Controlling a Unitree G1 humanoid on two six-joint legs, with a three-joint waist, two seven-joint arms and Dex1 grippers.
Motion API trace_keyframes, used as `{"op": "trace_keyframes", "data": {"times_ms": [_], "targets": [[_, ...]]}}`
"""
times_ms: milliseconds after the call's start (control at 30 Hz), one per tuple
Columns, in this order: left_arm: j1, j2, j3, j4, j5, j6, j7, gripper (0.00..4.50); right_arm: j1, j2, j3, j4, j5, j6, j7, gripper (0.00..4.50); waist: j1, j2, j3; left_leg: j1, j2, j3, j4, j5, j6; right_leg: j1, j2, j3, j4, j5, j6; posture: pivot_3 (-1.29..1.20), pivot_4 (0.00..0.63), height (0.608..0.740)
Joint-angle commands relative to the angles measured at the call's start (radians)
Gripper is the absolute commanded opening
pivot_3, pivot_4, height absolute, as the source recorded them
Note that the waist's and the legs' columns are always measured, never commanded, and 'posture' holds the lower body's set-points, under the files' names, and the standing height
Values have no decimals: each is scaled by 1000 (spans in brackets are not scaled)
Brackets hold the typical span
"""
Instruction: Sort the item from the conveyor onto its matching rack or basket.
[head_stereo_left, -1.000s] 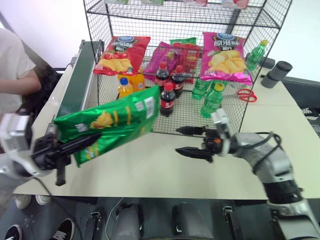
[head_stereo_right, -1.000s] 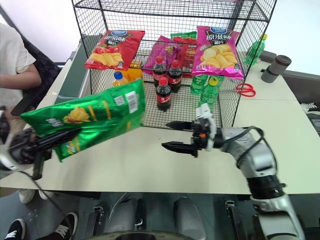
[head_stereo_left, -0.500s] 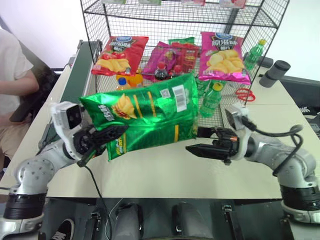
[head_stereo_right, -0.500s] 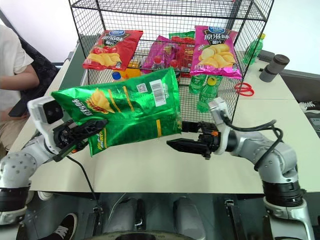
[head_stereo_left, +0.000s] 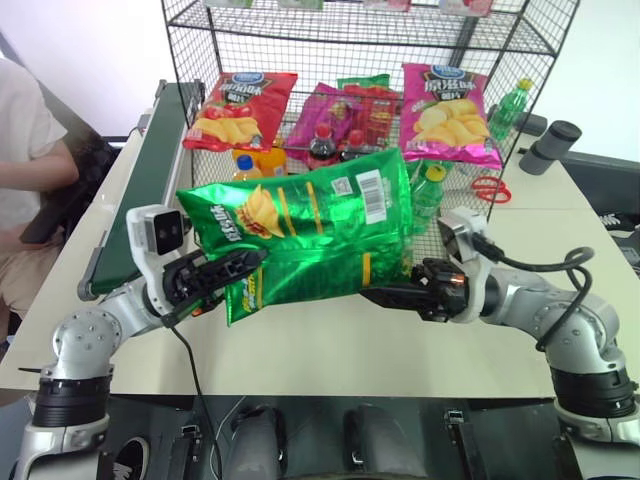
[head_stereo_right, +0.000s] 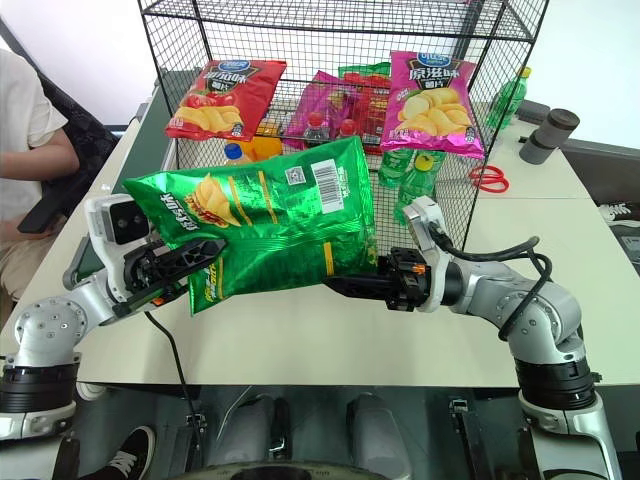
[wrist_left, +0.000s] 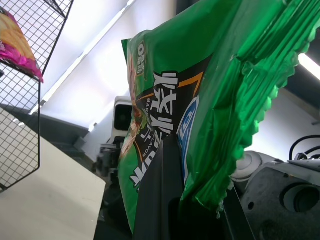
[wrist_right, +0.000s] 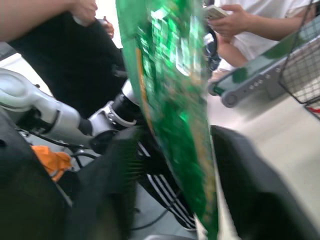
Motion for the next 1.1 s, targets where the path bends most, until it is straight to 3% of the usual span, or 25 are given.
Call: {"op": "trace_keyframes", "data": {"times_ms": [33, 367, 600, 633, 700, 767, 833, 900, 1100], "targets": [[13, -6, 22, -45, 9, 1, -3, 0, -26, 1, -35, -8, 55, 11, -18, 131, 1, 0, 0, 0, 0, 0, 0, 0, 0, 0, 0, 0, 0, 0, 0, 0, 150, 740], [0, 9, 15, -14, 104, -1, 15, 0, -30, 10, -19, -17, 60, 12, -40, 59, 2, 0, 0, 0, 0, 0, 0, 0, 0, 0, 0, 0, 0, 0, 0, 0, 150, 740], [-27, -6, 63, 25, 232, -116, 15, 3091, -13, -12, 1, -57, -101, -122, -40, 0, 2, 0, 0, 0, 0, 0, 0, 0, 0, 0, 0, 0, 0, 0, 0, 0, 150, 740], [-28, -6, 70, 32, 255, -140, 8, 3706, -7, -15, 7, -67, -137, -154, -41, 0, 2, 0, 0, 0, 0, 0, 0, 0, 0, 0, 0, 0, 0, 0, 0, 0, 150, 740], [-28, -16, 84, 41, 327, -233, -2, 4437, -5, 7, -17, -79, -146, -189, -67, 0, 1, 0, 0, 0, 0, 0, 0, 0, 0, 0, 0, 0, -1, 0, 0, 0, 150, 740], [-26, -13, 102, 69, 370, -283, -5, 4437, -8, 11, -23, -94, -266, -318, -90, 0, 1, 0, 0, -1, 0, 0, 0, 0, 0, -1, 0, 0, -1, 0, 0, 0, 150, 740], [-40, -39, 138, 117, 419, -364, 41, 4437, -38, 37, -76, -98, -254, -356, -150, 0, 2, 0, 0, -1, 0, 0, 0, 0, 0, -1, 0, 0, -1, 0, 0, 0, 150, 740], [-49, -64, 161, 159, 508, -489, 76, 4437, -63, 51, -101, -91, -341, -450, -212, 0, 3, 0, 0, -1, 0, 0, 0, 0, 0, -1, 0, 0, -1, 0, 0, 0, 150, 740], [0, -136, 174, 90, 578, -595, 160, 4437, -128, 50, -33, -91, -755, -802, -365, 0, 2, 0, 0, -1, 0, 1, -1, 0, 0, -1, -1, 0, -1, 0, 0, 0, 150, 740]]}}
